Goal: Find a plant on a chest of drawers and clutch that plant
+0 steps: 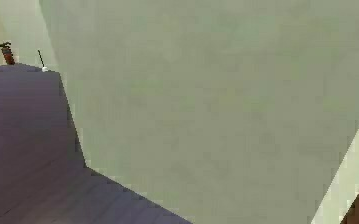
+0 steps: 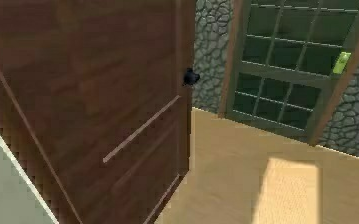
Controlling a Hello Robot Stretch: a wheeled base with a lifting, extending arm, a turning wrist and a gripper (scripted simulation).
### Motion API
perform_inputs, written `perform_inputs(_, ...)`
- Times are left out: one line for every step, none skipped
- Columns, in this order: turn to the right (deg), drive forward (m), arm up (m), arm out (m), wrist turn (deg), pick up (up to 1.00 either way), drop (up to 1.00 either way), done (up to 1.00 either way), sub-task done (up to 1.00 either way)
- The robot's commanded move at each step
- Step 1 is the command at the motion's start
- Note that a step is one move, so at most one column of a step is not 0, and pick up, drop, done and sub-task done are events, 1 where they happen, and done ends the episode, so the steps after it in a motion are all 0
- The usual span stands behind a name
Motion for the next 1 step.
perform_inputs(45.0, 0.00, 0.00, 0.00, 0.0, 0.00, 0.00, 0.00, 0.00)
